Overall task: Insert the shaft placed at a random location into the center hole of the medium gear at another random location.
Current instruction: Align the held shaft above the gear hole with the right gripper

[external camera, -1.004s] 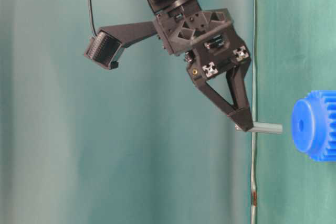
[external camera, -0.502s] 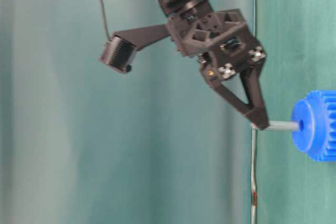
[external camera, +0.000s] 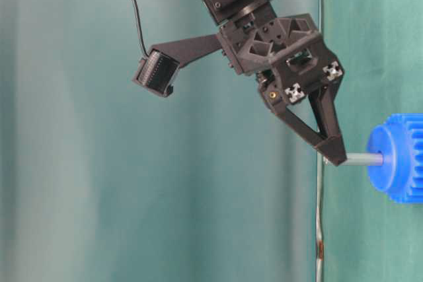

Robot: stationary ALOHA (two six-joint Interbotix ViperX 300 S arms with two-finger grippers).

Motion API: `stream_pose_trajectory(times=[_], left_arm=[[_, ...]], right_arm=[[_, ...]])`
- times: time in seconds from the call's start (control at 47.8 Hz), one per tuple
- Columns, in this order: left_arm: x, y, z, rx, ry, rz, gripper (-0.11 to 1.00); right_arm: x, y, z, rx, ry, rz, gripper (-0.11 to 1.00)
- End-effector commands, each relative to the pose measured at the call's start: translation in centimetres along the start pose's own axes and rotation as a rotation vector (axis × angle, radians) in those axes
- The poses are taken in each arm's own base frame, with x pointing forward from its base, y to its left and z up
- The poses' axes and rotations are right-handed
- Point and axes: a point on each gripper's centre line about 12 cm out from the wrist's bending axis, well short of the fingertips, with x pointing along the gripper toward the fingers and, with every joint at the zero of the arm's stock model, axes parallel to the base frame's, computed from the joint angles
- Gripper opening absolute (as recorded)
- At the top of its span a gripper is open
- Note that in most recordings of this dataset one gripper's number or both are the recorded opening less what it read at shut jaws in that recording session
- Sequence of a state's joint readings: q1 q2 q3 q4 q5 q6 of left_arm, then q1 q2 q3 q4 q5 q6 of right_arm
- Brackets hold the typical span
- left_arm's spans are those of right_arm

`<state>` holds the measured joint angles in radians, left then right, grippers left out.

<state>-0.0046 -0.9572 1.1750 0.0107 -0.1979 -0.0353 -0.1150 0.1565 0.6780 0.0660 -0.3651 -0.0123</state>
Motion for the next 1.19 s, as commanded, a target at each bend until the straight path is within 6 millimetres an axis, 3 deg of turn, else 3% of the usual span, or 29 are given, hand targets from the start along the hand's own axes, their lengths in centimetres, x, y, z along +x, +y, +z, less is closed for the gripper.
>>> stream_pose_trajectory(times=[0.0, 0.251, 0.711, 1.172], left_arm=[[0.3, 0.0, 0.9, 0.000, -0.020, 0.001, 0.00], [0.3, 0.0, 0.9, 0.000, -0.020, -0.001, 0.00], [0.3, 0.0, 0.9, 0.002, -0.020, 0.001, 0.00], [0.3, 0.0, 0.9, 0.002, -0.020, 0.001, 0.00]], right_arm=[[-1.2, -0.3, 2.7, 0.012, -0.069, -0.005, 0.14], [-1.6, -0.2, 3.1, 0.009, -0.066, -0.003, 0.14], [0.3, -0.3, 1.3, 0.017, -0.014, -0.007, 0.14], [0.4, -0.3, 0.9, 0.015, -0.002, -0.007, 0.14]])
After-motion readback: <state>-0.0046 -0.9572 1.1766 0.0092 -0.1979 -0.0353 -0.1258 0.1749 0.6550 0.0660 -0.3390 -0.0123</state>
